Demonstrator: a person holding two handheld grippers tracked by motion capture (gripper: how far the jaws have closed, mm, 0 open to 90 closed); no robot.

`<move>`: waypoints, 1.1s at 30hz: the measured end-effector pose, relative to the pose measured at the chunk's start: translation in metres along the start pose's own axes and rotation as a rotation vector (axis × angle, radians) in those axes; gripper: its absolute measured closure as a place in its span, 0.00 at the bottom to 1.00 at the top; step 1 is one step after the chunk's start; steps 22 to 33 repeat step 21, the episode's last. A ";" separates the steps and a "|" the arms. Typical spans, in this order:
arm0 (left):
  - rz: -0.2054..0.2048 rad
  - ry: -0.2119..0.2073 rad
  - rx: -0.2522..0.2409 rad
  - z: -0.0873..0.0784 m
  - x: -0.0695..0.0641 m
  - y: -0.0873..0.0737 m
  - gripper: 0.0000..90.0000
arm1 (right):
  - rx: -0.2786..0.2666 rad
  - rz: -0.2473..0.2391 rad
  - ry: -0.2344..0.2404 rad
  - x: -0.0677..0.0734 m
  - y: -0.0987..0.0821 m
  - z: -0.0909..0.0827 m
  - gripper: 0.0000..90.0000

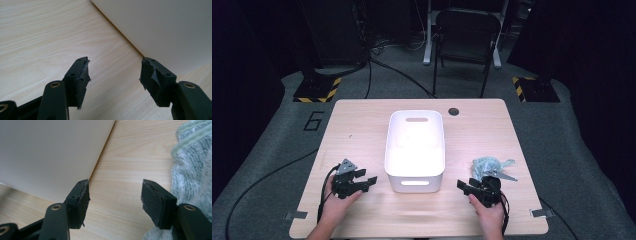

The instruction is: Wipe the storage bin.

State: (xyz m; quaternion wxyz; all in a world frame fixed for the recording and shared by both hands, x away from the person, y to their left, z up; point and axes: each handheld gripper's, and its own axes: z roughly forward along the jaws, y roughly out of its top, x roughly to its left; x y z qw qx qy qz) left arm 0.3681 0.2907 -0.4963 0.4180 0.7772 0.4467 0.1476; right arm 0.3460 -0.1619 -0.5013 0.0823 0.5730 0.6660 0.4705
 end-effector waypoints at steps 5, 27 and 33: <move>0.006 -0.003 0.004 0.002 -0.001 0.000 0.44 | 0.001 0.001 -0.005 0.000 0.000 0.000 0.44; 0.010 0.005 -0.002 0.001 0.002 0.001 0.44 | -0.011 0.015 -0.005 0.001 0.000 -0.004 0.44; 0.010 0.005 -0.002 0.001 0.002 0.001 0.44 | -0.011 0.015 -0.005 0.001 0.000 -0.004 0.44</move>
